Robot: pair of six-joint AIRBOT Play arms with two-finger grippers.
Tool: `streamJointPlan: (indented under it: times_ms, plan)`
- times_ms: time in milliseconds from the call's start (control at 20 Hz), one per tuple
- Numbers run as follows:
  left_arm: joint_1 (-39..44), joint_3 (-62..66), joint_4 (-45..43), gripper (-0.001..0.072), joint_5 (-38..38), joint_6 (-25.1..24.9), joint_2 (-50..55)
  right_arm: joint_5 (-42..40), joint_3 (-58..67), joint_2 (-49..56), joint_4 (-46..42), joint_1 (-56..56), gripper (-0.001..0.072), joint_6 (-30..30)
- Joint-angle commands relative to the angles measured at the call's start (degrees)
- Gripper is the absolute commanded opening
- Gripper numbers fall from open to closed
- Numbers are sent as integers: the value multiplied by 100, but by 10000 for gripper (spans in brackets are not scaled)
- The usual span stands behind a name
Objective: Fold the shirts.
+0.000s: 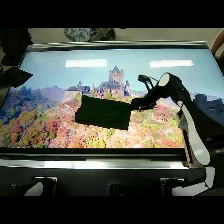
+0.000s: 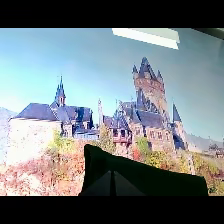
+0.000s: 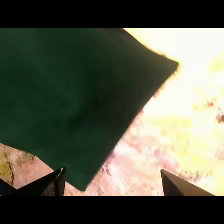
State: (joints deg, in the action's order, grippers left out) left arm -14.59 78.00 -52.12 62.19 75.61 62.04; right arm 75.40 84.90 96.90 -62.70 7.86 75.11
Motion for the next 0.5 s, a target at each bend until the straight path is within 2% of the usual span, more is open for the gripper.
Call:
streamJointPlan:
  times_ms: [0,50,200,250,300,350,450]
  plan:
    - [4,-68,0,26,-61,-26,-7,-723,-951,33,970,-210,671,251]
    - [4,-68,0,25,-61,-26,-7,-1047,-1110,138,1425,-111,671,125]
    - [4,-68,0,25,-61,-24,-7,-1469,-1134,444,1784,184,650,61]
    - [4,-68,0,25,-61,-26,-7,-1604,-1134,490,1856,251,557,83]
    - [4,-68,0,25,-61,-26,-7,-1661,-1134,505,2006,278,406,63]
    - [4,-68,0,26,-61,-26,-7,-1683,-1132,498,2212,275,35,-85]
    - [4,-68,-2,26,-61,-28,-7,-1456,-957,345,2616,98,46,-1215]
